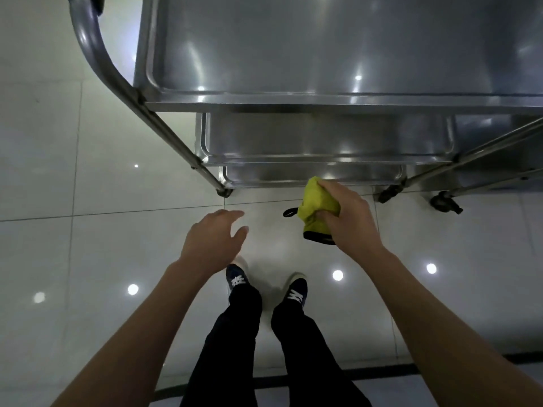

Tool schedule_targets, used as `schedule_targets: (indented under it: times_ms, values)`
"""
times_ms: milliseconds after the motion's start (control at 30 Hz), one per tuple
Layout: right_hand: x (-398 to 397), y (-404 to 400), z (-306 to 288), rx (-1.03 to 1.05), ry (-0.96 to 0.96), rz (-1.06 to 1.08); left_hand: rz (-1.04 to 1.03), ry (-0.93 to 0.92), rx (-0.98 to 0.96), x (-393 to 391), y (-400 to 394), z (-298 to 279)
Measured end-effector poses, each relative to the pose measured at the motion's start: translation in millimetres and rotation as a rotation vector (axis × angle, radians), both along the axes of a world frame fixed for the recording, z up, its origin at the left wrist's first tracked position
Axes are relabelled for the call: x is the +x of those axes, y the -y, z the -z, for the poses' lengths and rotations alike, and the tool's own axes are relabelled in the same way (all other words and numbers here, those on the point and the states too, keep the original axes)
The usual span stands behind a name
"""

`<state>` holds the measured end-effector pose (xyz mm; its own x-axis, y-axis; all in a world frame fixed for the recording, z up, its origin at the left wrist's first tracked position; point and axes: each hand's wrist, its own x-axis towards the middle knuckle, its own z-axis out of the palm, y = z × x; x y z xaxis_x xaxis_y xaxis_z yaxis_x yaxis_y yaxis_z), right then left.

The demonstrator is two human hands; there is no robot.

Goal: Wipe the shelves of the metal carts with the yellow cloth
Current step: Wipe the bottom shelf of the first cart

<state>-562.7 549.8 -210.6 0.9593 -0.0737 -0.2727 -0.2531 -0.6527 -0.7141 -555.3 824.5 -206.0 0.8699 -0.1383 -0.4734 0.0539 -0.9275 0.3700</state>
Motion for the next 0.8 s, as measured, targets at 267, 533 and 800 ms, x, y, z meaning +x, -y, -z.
schedule_targets:
  times_ms: [267,533,800]
  values:
    - [42,13,71,-0.039,0.073,-0.016,0.027,0.135,-0.031,50,19,54]
    - [127,0,146,-0.118,0.231,-0.078,0.041,0.326,-0.046,128,7,128]
    - [189,-19,193,-0.118,0.404,-0.077,0.069,0.437,-0.024,170,-7,186]
